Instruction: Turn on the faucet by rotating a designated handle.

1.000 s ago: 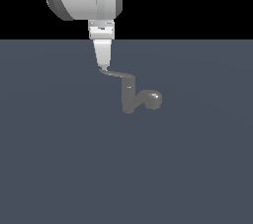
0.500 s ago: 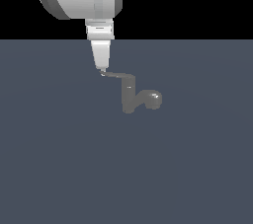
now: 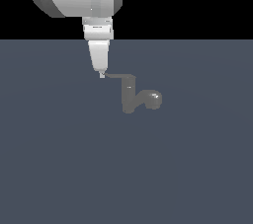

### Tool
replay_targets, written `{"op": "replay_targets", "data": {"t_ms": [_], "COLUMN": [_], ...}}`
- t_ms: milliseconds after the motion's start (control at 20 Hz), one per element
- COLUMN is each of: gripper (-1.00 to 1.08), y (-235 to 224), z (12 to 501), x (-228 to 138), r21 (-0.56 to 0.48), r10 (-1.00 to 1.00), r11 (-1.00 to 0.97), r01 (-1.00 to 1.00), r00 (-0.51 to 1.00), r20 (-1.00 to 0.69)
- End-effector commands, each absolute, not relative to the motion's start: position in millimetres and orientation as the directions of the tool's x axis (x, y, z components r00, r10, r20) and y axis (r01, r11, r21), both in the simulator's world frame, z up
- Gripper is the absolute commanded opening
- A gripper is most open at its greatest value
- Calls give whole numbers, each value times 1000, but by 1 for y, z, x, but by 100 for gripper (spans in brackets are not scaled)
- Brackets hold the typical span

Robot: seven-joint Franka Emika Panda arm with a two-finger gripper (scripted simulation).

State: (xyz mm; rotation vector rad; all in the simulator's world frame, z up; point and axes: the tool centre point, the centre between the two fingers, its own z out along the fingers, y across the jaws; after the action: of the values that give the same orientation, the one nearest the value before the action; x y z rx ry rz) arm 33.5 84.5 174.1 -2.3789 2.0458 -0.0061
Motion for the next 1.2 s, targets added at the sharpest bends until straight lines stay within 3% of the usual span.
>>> {"op": "replay_targets", "data": {"t_ms": [0, 1150], "gripper": [-100, -100], "y": [86, 36], "z": [173, 173], "x": [26, -26], "r21": [0, -1], "r10": [-988, -988], "r11": [-152, -152], "r01": [-988, -988], "r00": [152, 152], "r20": [0, 0]}}
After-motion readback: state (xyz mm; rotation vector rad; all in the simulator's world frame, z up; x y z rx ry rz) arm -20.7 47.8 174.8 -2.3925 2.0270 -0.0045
